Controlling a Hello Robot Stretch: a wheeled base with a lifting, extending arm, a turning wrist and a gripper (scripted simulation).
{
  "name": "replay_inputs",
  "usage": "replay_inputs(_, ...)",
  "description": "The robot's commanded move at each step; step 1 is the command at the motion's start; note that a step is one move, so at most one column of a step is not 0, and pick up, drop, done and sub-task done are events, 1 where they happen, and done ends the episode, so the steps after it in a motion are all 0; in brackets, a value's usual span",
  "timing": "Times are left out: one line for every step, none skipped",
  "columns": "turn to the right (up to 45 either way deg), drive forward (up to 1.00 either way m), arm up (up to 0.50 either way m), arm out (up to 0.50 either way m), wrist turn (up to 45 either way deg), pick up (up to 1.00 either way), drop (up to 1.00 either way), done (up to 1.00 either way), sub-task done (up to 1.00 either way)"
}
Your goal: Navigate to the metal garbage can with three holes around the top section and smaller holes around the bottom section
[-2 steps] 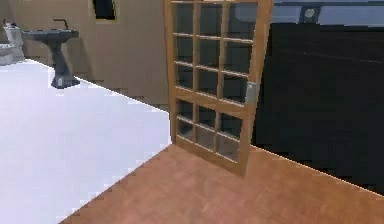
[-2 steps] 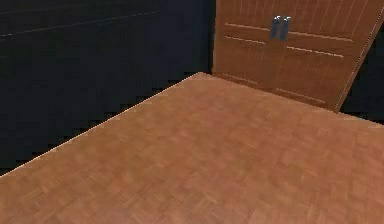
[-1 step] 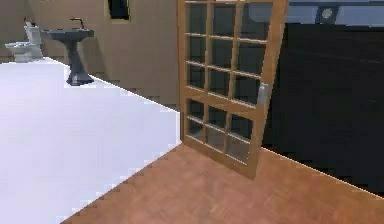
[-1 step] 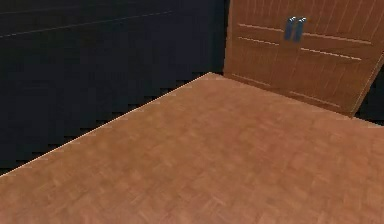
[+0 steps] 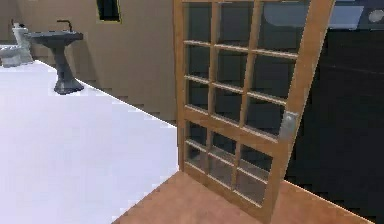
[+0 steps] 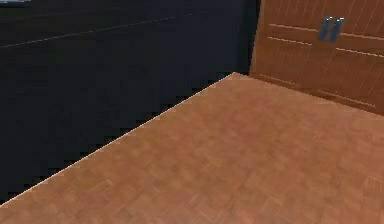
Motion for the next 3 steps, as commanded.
replay_inputs(-45.0,0.0,0.0,0.0,0.0,0.0,0.0,0.0,0.0)
replay_inputs(-3.0,0.0,0.0,0.0,0.0,0.0,0.0,0.0,0.0)
replay_inputs(0.0,1.0,0.0,0.0,0.0,0.0,0.0,0.0,0.0)
